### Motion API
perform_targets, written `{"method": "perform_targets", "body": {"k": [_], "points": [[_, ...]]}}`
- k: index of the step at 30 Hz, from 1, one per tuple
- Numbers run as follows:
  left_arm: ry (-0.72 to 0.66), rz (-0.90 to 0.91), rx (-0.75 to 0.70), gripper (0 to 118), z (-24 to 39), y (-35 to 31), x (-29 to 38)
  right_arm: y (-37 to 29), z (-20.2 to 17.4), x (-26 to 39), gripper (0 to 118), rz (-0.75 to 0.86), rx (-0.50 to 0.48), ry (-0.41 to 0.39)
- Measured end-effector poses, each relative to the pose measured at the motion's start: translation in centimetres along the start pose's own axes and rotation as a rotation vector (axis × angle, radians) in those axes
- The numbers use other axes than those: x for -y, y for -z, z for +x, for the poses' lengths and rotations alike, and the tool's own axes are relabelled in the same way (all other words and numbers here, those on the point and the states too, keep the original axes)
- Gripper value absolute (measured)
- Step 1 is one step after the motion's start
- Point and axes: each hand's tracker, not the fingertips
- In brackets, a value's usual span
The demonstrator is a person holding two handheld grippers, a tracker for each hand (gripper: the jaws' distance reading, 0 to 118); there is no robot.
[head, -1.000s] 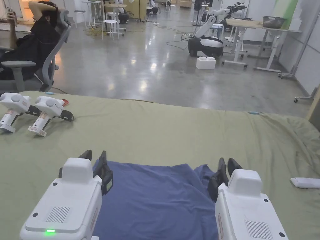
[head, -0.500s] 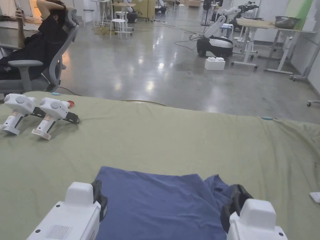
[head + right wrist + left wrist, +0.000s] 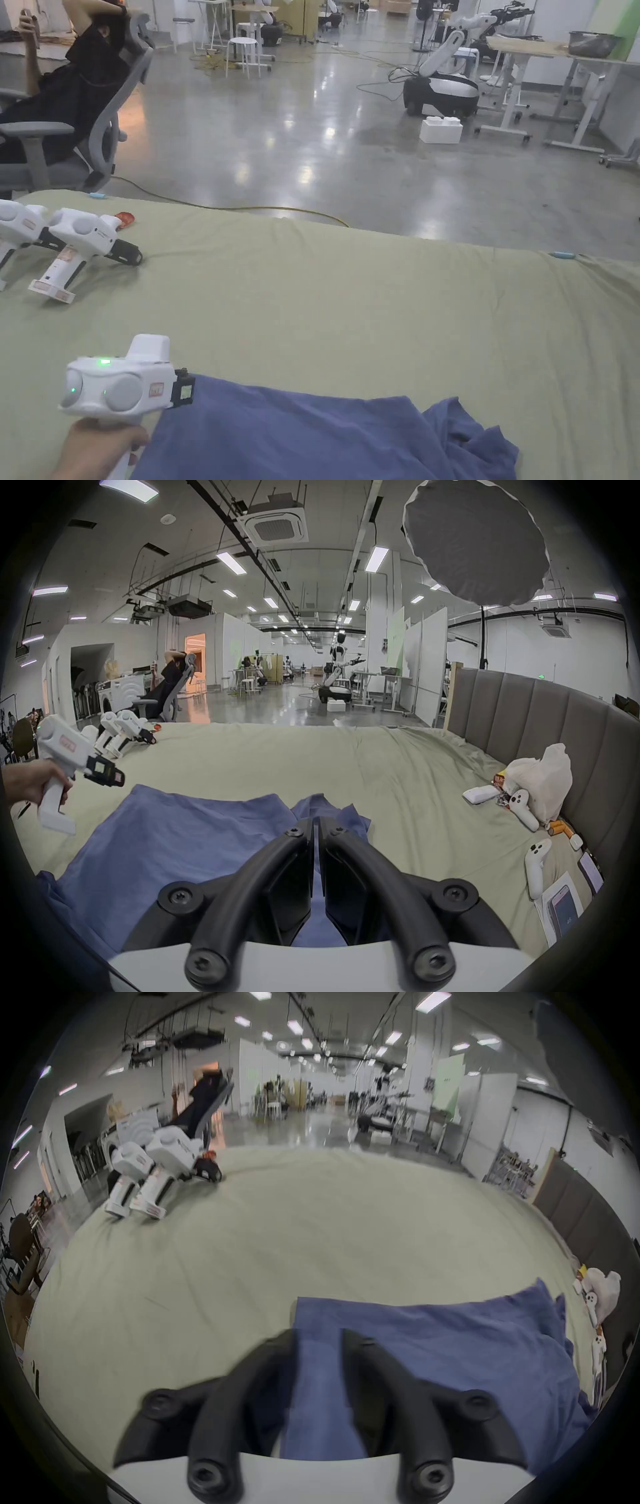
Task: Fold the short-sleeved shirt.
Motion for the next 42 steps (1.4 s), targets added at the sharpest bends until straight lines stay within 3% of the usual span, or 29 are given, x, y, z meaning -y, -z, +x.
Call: {"method": "perform_targets", "body": {"k": [4, 11, 12, 15, 18, 22, 29, 31, 34, 37, 40, 42], "points": [[0.021, -0.093, -0.038, 78, 2.0, 2.2, -0.3, 0.9, 0.9, 0.9, 2, -0.029, 0.011, -0.008], [0.070, -0.104, -0.095, 79, 4.3, 2.8, 0.2, 1.3, 2.9, 2.5, 2, -0.098, 0.045, -0.009], [0.074, -0.098, -0.092, 75, 4.3, 2.2, 0.2, 1.5, 3.3, 2.6, 2, -0.108, 0.048, 0.000], [0.100, -0.080, -0.065, 46, 4.9, 1.4, 0.2, 2.6, 4.6, 2.4, 3, -0.146, 0.052, 0.031], [0.095, -0.076, 0.002, 1, 4.9, 0.4, -0.1, 4.9, 6.1, 1.3, 7, -0.196, 0.040, 0.055], [0.082, -0.050, 0.006, 0, 4.7, -1.5, -0.4, 10.1, 8.4, -0.5, 56, -0.336, -0.009, 0.076], [0.107, 0.040, 0.023, 0, 4.3, -5.8, 0.1, 19.2, 8.6, -0.9, 58, -0.532, -0.073, 0.071], [0.116, 0.059, 0.025, 0, 4.3, -6.9, 0.6, 21.4, 8.2, -0.2, 53, -0.598, -0.088, 0.107], [0.118, 0.070, 0.019, 0, 3.7, -7.3, 1.1, 22.7, 7.5, 1.0, 5, -0.698, -0.074, 0.093], [0.105, 0.065, 0.017, 0, 3.2, -7.4, 1.4, 22.0, 6.6, 1.2, 3, -0.643, -0.069, 0.029], [0.106, 0.069, 0.017, 0, 3.1, -7.9, 1.7, 21.5, 7.2, 1.3, 2, -0.599, -0.060, 0.072], [0.111, 0.085, 0.026, 0, 3.0, -8.7, 1.7, 20.4, 7.5, 0.6, 2, -0.539, -0.005, 0.035]]}}
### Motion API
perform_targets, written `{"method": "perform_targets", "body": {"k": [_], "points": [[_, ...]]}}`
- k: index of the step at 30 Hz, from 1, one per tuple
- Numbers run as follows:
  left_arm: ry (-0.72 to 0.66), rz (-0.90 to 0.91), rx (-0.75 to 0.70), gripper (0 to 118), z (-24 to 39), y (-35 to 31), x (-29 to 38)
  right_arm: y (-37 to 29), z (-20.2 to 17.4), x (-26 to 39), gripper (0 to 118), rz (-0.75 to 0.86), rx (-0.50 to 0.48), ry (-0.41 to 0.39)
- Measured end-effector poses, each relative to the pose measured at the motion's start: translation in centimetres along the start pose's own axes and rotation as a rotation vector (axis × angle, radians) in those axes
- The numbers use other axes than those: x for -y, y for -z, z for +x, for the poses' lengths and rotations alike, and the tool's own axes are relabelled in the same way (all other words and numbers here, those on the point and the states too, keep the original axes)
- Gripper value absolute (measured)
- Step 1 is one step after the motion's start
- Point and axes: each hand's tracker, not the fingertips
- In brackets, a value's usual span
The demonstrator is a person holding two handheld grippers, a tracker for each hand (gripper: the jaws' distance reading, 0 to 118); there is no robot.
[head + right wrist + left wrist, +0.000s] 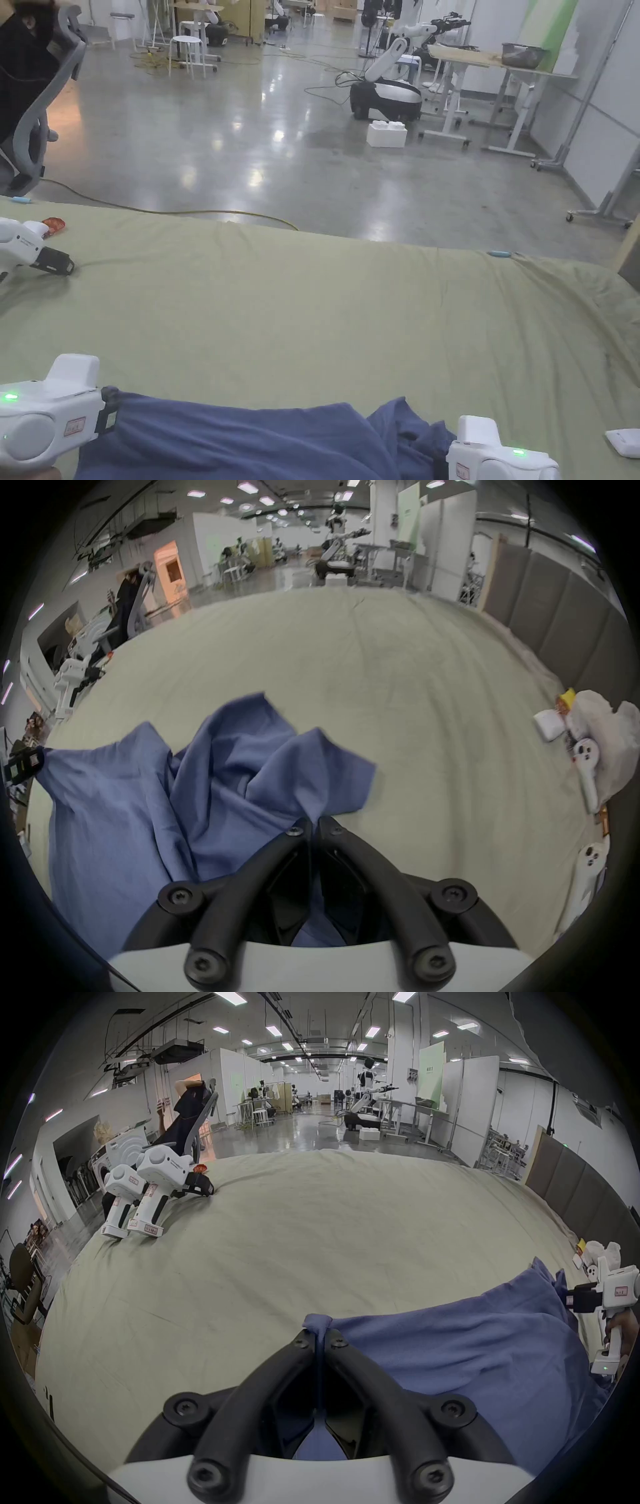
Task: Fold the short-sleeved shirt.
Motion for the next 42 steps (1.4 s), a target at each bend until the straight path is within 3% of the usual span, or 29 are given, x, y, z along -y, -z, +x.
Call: {"method": "perform_targets", "body": {"k": [5, 16, 21, 42], "points": [[0.011, 0.059, 0.002, 0, -0.1, -2.7, -1.0, -5.6, 0.4, -1.6, 1, 0.166, 0.046, -0.076], [-0.026, 0.232, 0.020, 0, -0.9, -13.5, -3.6, -20.4, 4.4, -5.5, 1, 0.417, 0.083, -0.024], [-0.051, 0.317, 0.026, 0, -1.6, -18.6, -5.4, -26.7, 5.0, -7.7, 1, 0.512, 0.079, -0.049], [-0.115, 0.538, 0.010, 0, -2.8, -31.0, -22.4, -43.7, 3.2, -22.7, 1, 0.789, 0.102, -0.073]]}}
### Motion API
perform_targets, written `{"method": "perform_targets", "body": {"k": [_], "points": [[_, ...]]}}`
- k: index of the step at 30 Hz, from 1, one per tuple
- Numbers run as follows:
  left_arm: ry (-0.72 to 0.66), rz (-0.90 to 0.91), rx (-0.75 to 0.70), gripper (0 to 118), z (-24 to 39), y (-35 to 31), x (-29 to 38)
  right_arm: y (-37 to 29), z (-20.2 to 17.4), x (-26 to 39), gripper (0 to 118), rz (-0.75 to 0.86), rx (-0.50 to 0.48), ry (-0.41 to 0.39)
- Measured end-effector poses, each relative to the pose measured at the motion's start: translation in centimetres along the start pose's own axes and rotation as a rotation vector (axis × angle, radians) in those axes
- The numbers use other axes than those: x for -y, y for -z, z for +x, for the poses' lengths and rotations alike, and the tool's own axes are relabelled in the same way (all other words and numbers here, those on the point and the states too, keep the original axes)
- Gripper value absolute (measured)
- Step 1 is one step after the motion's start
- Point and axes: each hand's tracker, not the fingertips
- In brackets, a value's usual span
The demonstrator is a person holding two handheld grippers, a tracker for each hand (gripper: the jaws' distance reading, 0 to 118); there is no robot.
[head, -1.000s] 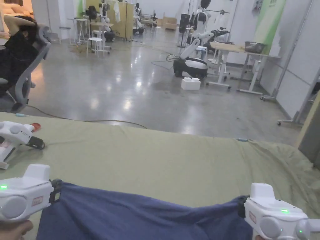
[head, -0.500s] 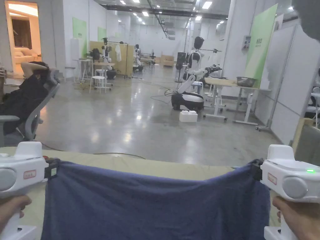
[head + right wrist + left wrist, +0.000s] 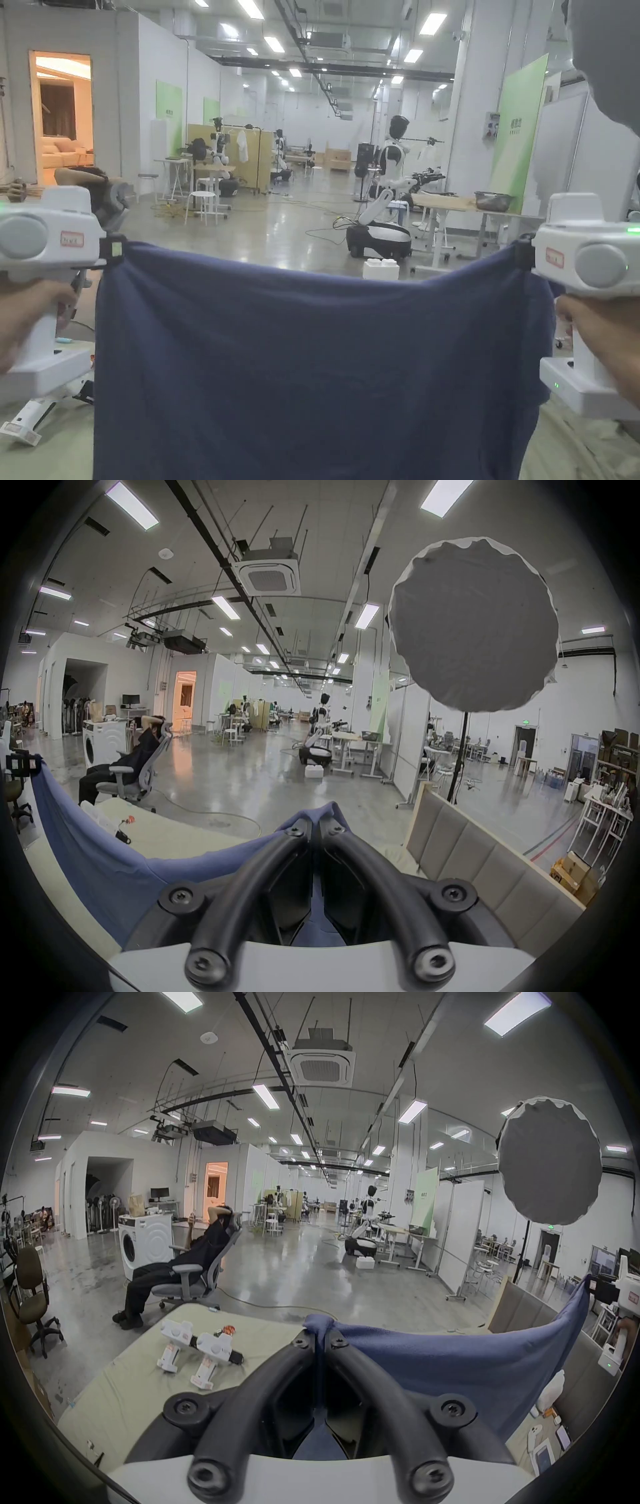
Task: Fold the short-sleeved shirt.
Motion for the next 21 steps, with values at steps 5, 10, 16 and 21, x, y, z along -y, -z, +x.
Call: {"method": "perform_targets", "body": {"k": [5, 10, 16, 21], "points": [[0.030, 0.051, -0.012, 0, 0.5, 0.3, -3.9, 0.7, 0.1, -4.2, 1, 0.044, 0.016, -0.008], [0.034, 0.070, -0.018, 0, 1.1, 0.9, -5.4, 1.1, -0.3, -6.1, 1, 0.074, 0.034, -0.014], [0.046, 0.058, -0.036, 0, 0.8, 2.1, -3.2, 1.2, -1.0, -4.9, 1, 0.086, 0.027, -0.041], [0.038, 0.011, -0.042, 0, -0.3, 2.8, 2.7, 0.1, -2.1, -0.2, 1, 0.044, -0.002, -0.046]]}}
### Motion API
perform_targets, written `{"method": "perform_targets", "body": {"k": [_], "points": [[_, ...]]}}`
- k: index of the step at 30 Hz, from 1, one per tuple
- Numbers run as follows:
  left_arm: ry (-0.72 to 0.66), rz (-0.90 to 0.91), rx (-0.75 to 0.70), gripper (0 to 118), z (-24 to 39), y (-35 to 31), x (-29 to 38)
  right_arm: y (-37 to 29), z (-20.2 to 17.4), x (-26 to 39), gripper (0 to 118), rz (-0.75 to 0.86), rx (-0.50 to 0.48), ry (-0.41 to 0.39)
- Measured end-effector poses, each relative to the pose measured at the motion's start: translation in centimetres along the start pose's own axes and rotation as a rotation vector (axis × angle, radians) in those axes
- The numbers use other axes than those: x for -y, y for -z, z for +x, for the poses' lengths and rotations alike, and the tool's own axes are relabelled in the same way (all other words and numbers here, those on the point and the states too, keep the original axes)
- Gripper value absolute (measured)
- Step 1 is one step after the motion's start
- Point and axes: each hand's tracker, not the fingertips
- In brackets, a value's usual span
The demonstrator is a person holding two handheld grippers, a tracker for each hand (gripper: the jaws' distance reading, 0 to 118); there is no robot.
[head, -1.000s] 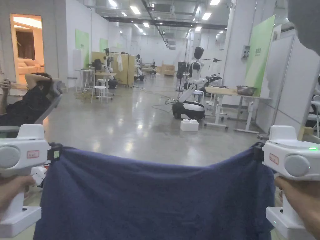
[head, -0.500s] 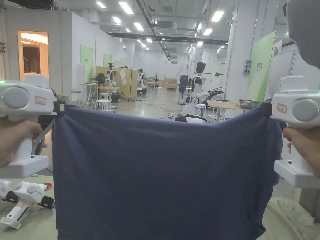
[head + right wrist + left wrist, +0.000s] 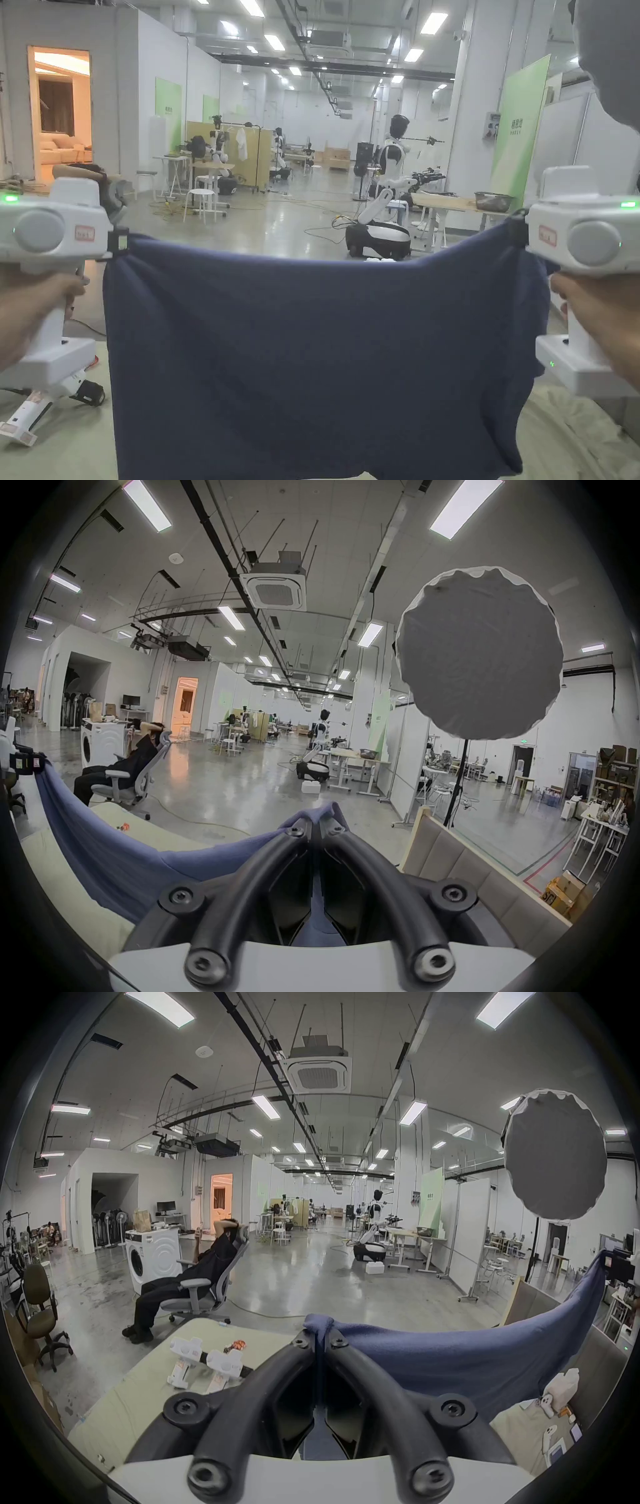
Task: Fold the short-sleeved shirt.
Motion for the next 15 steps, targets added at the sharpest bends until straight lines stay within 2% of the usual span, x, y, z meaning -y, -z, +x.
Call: {"method": "perform_targets", "body": {"k": [5, 12, 15], "points": [[-0.038, -0.068, 0.011, 0, -1.1, -0.5, 7.7, -2.3, -1.4, 6.5, 1, -0.070, -0.032, -0.049], [-0.096, -0.133, 0.038, 0, -2.3, -4.4, 16.1, -6.7, -1.1, 15.4, 1, -0.167, -0.040, -0.001], [-0.084, -0.151, 0.055, 0, -2.5, -7.0, 18.3, -9.9, -1.1, 17.5, 1, -0.191, -0.050, -0.019]]}}
